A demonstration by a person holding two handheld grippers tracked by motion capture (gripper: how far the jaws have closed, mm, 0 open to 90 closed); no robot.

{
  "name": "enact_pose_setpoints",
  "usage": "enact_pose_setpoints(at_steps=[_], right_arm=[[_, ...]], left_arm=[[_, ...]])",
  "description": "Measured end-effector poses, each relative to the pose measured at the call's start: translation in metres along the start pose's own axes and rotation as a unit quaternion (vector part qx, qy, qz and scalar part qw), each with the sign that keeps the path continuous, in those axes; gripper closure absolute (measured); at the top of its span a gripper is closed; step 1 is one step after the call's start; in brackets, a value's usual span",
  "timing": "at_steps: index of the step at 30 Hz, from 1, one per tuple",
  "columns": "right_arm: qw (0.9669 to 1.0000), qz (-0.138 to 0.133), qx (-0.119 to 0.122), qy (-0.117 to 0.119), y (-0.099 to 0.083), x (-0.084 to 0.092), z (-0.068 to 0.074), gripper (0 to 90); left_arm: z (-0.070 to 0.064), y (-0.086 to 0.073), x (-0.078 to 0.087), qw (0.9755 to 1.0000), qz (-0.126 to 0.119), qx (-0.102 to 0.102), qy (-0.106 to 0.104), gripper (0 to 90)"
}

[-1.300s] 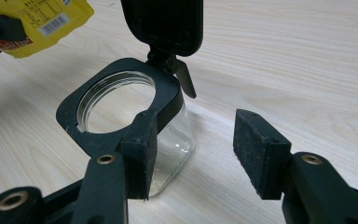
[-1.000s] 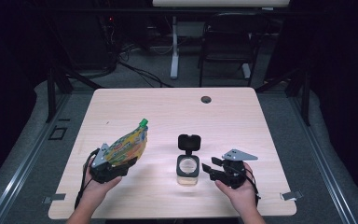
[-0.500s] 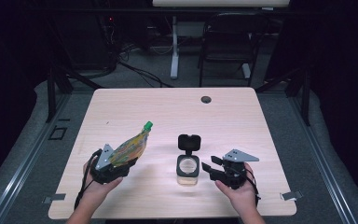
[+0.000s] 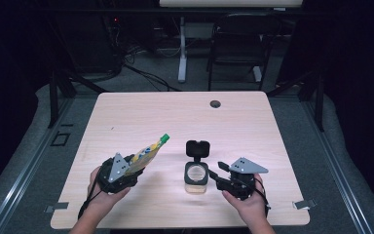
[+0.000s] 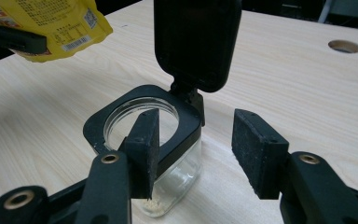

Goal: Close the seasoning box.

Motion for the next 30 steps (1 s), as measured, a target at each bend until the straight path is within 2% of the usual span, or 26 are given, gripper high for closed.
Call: enact_pose_setpoints(at_steps=[6,17,22,25,30], right_arm=[[0.9995,-0.006,0.03,-0.006,0.002,0.001,0.007,51.6],[0.9979,-0.01,0.063,-0.01,0.002,0.0,0.016,51.7],[0.997,-0.008,0.077,-0.01,0.001,0.0,0.02,51.8],[0.9968,-0.012,0.079,-0.007,0.001,-0.001,0.024,51.8],[0.9954,-0.015,0.094,-0.005,0.001,-0.002,0.029,51.8]], left_arm=[[-0.003,0.002,0.0,0.9995,0.014,-0.025,0.01,47.1],[-0.006,0.003,0.0,0.9976,0.029,-0.059,0.023,47.2],[-0.008,0.004,-0.001,0.996,0.037,-0.077,0.026,47.2],[-0.009,0.005,-0.001,0.994,0.046,-0.094,0.034,47.3],[-0.012,0.005,-0.002,0.9919,0.055,-0.108,0.039,47.3]])
Point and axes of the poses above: each handheld gripper's, and its own axes: x roughly backward along the jaws, y roughly out of its top, z roughly to its left, the point moved 9 cm from there along -x, roughly forward along the jaws, and after that the axes turned 12 degrees about -x, right-handed, at the moved point
